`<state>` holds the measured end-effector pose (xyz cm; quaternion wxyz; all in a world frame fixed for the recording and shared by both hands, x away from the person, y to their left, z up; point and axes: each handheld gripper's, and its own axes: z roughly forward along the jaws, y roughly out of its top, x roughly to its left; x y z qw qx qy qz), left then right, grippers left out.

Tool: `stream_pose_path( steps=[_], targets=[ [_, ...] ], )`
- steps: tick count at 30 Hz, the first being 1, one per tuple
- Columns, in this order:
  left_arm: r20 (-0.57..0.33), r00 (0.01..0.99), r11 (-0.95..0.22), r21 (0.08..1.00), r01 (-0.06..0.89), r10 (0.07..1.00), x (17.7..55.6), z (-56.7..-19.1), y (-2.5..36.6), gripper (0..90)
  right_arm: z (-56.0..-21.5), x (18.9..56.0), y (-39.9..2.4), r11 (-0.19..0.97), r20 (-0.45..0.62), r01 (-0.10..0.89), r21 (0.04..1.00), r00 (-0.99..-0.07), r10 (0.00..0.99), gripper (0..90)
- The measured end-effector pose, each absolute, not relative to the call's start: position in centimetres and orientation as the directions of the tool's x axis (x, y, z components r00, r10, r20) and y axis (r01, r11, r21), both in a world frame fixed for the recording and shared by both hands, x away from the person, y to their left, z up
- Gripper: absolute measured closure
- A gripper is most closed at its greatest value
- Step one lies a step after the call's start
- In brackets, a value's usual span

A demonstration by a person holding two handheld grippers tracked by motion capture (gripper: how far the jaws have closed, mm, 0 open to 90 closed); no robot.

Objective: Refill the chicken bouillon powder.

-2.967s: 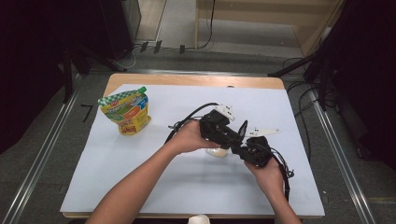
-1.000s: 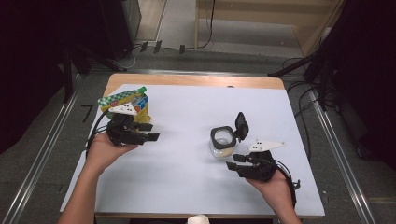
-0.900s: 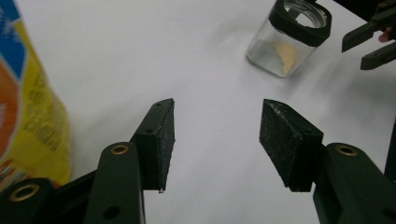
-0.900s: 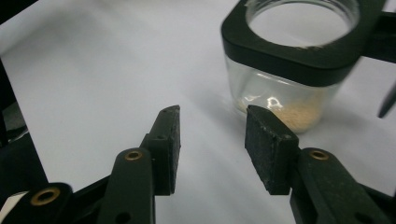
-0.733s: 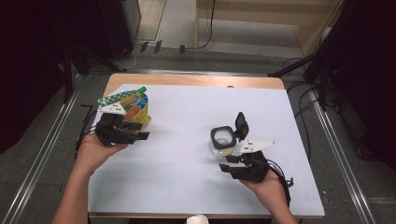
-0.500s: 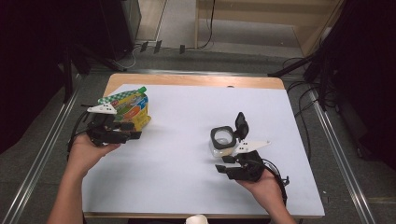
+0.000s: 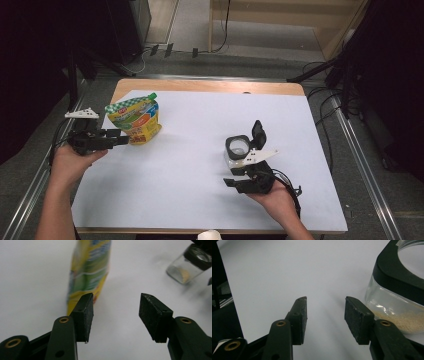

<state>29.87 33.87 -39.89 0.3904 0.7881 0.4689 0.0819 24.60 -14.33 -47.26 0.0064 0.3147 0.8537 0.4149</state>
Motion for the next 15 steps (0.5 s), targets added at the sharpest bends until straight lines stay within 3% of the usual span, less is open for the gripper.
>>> stream_pose_path(
  steps=[6,15],
  targets=[
    [-0.228,0.509,-0.226,0.697,0.68,0.83,30.6,-39.9,34.8,42.5,-47.3,24.7,-14.2,0.464,0.245,0.526,0.712,-0.806,0.538,54.2],
    [-0.222,0.546,-0.243,0.719,0.651,0.808,33.2,-39.7,33.2,42.7,-47.5,24.5,-13.9,0.466,0.241,0.532,0.707,-0.8,0.549,54.0]
  ],
)
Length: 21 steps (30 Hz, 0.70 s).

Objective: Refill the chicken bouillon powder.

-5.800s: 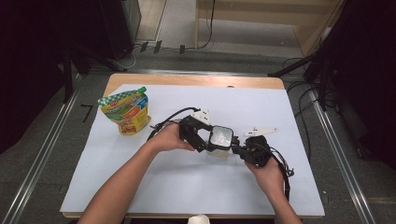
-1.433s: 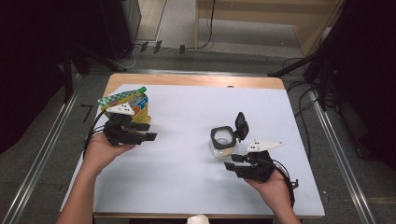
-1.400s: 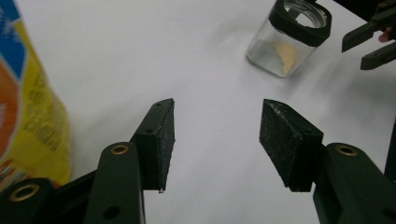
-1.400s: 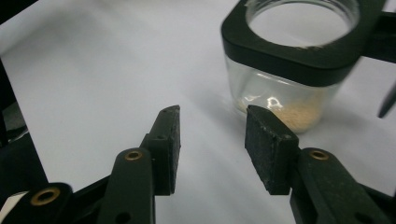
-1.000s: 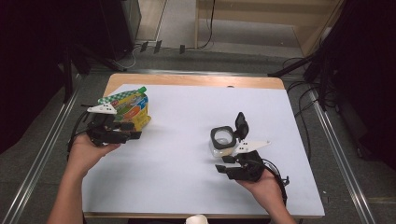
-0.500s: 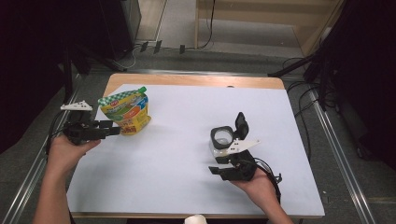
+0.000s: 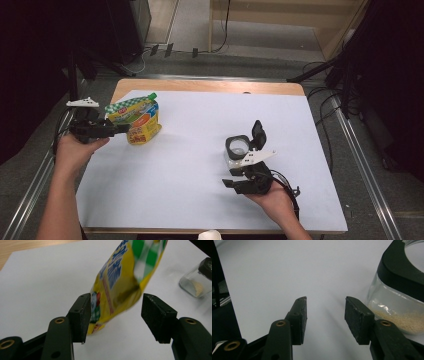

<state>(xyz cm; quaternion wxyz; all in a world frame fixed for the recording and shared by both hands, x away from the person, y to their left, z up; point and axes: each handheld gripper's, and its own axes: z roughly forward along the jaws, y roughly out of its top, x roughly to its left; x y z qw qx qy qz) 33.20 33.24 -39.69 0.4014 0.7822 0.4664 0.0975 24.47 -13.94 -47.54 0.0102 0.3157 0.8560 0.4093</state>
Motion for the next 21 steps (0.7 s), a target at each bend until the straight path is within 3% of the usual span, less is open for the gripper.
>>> stream_pose_path(
  steps=[9,18,21],
  targets=[
    [-0.233,0.542,-0.223,0.73,0.646,0.807,34.7,-39.9,32.0,60.4,-47.7,24.5,-14.2,0.446,0.243,0.547,0.709,-0.783,0.573,53.3],
    [-0.254,0.527,-0.198,0.729,0.656,0.811,35.0,-39.5,31.3,88.8,-47.7,24.9,-13.4,0.44,0.233,0.536,0.72,-0.785,0.574,51.5],
    [-0.263,0.521,-0.192,0.722,0.664,0.812,35.1,-39.1,30.6,90.0,-47.4,25.0,-12.9,0.438,0.228,0.523,0.732,-0.793,0.565,51.0]
  ],
)
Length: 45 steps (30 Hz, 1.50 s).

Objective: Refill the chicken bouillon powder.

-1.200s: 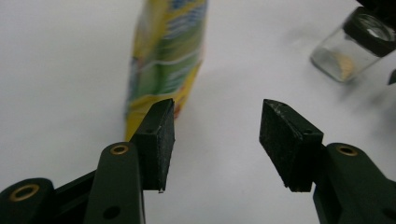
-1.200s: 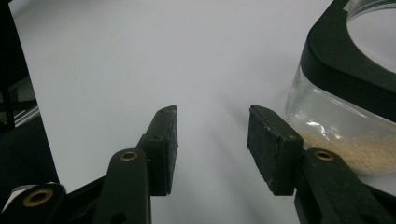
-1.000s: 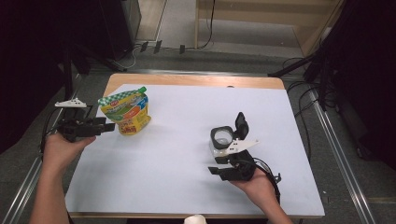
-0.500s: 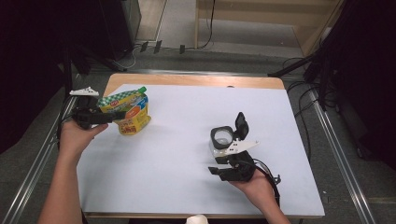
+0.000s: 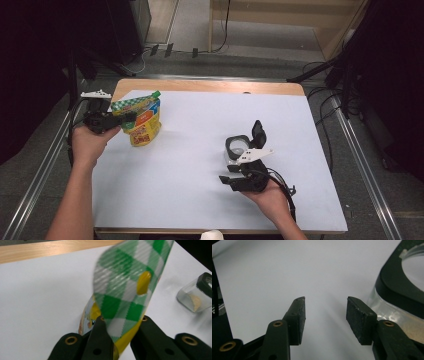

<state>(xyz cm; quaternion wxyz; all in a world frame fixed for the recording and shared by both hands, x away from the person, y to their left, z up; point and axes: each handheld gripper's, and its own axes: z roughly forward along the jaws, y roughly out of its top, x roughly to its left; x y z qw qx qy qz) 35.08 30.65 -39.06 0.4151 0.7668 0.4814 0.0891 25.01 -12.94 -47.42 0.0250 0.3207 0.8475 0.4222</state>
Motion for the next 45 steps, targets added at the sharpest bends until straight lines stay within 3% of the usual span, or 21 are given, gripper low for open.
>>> stream_pose_path(
  steps=[20,25,45],
  targets=[
    [-0.333,0.632,-0.265,0.701,0.663,0.7,33.6,-34.0,23.6,90.0,-46.8,25.7,-10.1,0.423,0.199,0.461,0.78,-0.824,0.531,49.4],
    [-0.337,0.662,-0.293,0.699,0.652,0.67,32.9,-33.7,21.7,90.0,-47.4,25.9,-9.5,0.409,0.224,0.505,0.76,-0.794,0.565,48.0],
    [-0.41,0.736,-0.363,0.675,0.642,0.538,29.5,-32.8,16.0,90.0,-50.4,25.9,-7.7,0.427,0.179,0.499,0.754,-0.782,0.597,58.3]
  ],
)
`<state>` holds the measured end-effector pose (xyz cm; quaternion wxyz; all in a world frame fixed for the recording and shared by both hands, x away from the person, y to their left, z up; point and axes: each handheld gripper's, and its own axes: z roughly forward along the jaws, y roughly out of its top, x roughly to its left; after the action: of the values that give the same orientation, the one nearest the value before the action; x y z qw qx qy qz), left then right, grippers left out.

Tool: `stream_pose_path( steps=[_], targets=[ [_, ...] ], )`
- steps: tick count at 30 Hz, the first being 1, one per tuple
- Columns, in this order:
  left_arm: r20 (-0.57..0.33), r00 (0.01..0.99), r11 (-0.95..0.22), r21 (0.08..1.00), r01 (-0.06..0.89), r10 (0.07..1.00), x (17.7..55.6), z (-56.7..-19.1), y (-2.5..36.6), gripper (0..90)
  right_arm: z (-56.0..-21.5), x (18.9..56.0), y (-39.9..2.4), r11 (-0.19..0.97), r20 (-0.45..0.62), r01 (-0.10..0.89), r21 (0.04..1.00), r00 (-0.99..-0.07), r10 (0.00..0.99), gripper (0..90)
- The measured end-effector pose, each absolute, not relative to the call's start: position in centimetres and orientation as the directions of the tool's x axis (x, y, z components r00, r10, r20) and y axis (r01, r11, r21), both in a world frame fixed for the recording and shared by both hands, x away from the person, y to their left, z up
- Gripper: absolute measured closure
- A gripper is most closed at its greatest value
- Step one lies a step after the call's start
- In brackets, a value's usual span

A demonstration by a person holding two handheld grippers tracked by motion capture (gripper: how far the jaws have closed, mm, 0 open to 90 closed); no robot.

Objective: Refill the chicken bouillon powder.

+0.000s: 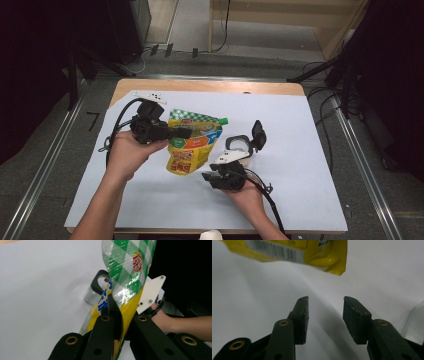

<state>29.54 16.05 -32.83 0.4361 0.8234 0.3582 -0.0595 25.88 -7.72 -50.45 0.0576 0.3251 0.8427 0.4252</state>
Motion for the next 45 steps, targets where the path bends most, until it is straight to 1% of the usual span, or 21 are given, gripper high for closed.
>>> stream_pose_path(
  steps=[3,9,12,14,15,18,21,23,25,35,38,45],
  targets=[
    [-0.444,0.734,-0.355,0.669,0.653,0.514,29.1,-32.6,15.8,90.0,-50.6,25.8,-7.8,0.418,0.163,0.485,0.768,-0.779,0.605,60.2],
    [-0.533,0.707,-0.311,0.649,0.694,0.464,28.9,-32.9,15.8,90.0,-50.7,25.5,-7.8,0.375,0.163,0.466,0.801,-0.774,0.612,61.5],
    [-0.542,0.691,-0.303,0.637,0.709,0.478,29.2,-33.6,15.8,90.0,-50.4,25.2,-7.6,0.351,0.16,0.428,0.833,-0.794,0.586,62.4],
    [-0.552,0.679,-0.289,0.632,0.719,0.483,29.4,-34.0,15.8,90.0,-50.2,24.7,-7.3,0.369,0.128,0.387,0.845,-0.816,0.564,62.9],
    [-0.558,0.676,-0.286,0.629,0.723,0.482,29.5,-34.2,15.7,90.0,-50.1,24.5,-7.1,0.37,0.122,0.377,0.849,-0.822,0.557,61.2],
    [-0.516,0.676,-0.293,0.637,0.713,0.525,29.5,-34.3,15.3,90.0,-50.1,24.1,-6.7,0.401,0.099,0.358,0.843,-0.837,0.539,61.1],
    [-0.487,0.684,-0.304,0.645,0.701,0.542,29.4,-34.4,14.7,89.8,-50.1,23.9,-6.5,0.422,0.071,0.342,0.839,-0.839,0.539,60.5],
    [-0.464,0.69,-0.314,0.651,0.691,0.555,29.3,-34.5,14.3,88.4,-49.9,23.7,-6.4,0.424,0.074,0.342,0.839,-0.842,0.534,60.6],
    [-0.437,0.702,-0.338,0.653,0.678,0.562,29.3,-34.7,13.8,85.8,-49.7,23.6,-6.5,0.417,0.083,0.34,0.843,-0.848,0.524,60.7],
    [-0.373,0.727,-0.396,0.651,0.648,0.577,29.3,-35.7,12.4,75.6,-48.8,23.0,-6.5,0.415,0.108,0.334,0.846,-0.871,0.48,61.2],
    [-0.362,0.734,-0.409,0.65,0.64,0.574,29.3,-35.9,12.2,73.0,-48.8,23.0,-6.6,0.404,0.141,0.36,0.841,-0.867,0.478,61.2],
    [-0.347,0.746,-0.434,0.644,0.63,0.568,29.1,-36.6,11.7,63.0,-48.6,23.2,-6.9,0.393,0.167,0.38,0.837,-0.862,0.478,61.0]
  ],
)
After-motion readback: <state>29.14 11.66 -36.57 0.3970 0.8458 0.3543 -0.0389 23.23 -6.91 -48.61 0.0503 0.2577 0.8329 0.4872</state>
